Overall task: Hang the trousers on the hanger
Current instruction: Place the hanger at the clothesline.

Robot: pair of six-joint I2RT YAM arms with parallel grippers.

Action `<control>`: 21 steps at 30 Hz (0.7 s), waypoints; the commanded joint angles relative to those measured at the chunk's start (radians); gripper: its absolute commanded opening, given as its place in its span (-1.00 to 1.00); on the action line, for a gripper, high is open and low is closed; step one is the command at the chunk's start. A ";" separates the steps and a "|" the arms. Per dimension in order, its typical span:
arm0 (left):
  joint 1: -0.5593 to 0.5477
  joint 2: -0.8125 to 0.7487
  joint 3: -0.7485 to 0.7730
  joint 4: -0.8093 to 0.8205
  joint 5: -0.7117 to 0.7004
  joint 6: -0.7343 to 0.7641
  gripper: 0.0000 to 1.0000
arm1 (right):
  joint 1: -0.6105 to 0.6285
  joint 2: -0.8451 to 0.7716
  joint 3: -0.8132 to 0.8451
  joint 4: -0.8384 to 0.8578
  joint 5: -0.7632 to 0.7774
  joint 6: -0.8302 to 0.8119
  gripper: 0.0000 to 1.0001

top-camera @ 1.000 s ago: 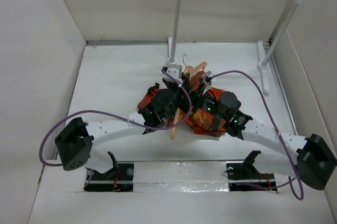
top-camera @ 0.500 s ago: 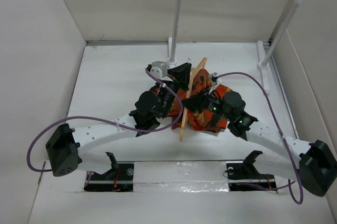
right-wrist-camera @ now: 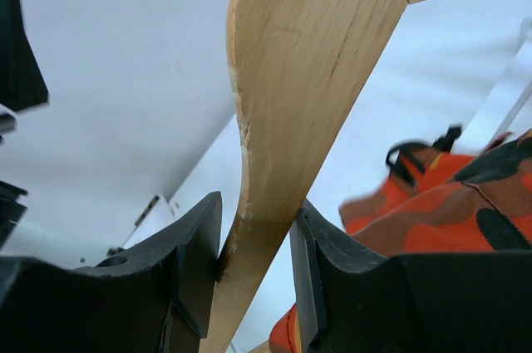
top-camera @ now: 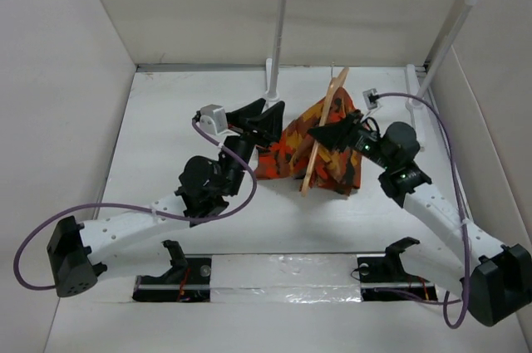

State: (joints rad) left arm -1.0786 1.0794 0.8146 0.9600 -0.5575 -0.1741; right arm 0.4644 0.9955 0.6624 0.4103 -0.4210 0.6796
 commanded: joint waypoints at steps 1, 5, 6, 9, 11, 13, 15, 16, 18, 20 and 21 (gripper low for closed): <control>0.003 -0.058 -0.031 0.049 -0.013 -0.002 0.05 | -0.123 -0.015 0.159 0.235 -0.109 -0.017 -1.00; 0.003 -0.065 -0.067 0.029 -0.036 -0.031 0.07 | -0.289 0.044 0.282 0.246 -0.192 0.003 -1.00; 0.003 -0.056 -0.074 0.017 -0.039 -0.041 0.08 | -0.318 0.063 0.310 0.242 -0.203 0.003 -1.00; 0.003 -0.041 -0.089 -0.007 -0.038 -0.074 0.08 | -0.414 0.144 0.417 0.249 -0.255 0.014 -1.00; 0.003 -0.038 -0.104 -0.015 -0.036 -0.082 0.08 | -0.463 0.216 0.491 0.257 -0.291 0.040 -1.00; 0.003 -0.038 -0.115 -0.027 -0.057 -0.079 0.08 | -0.489 0.268 0.535 0.304 -0.343 0.084 -1.00; -0.007 -0.048 -0.132 -0.040 -0.079 -0.070 0.08 | -0.521 0.349 0.597 0.356 -0.372 0.119 -1.00; -0.007 -0.053 -0.140 -0.046 -0.099 -0.067 0.08 | -0.530 0.371 0.611 0.376 -0.381 0.158 -1.00; -0.007 -0.062 -0.166 -0.049 -0.113 -0.067 0.08 | -0.540 0.429 0.655 0.395 -0.395 0.173 -1.00; -0.007 -0.076 -0.187 -0.055 -0.119 -0.070 0.08 | -0.566 0.459 0.674 0.401 -0.400 0.184 -1.00; -0.007 -0.081 -0.193 -0.058 -0.124 -0.071 0.08 | -0.566 0.471 0.680 0.416 -0.400 0.190 -1.00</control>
State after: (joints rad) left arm -1.0809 1.0401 0.6395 0.8810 -0.6460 -0.2386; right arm -0.0898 1.4807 1.2453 0.5766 -0.7616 0.8474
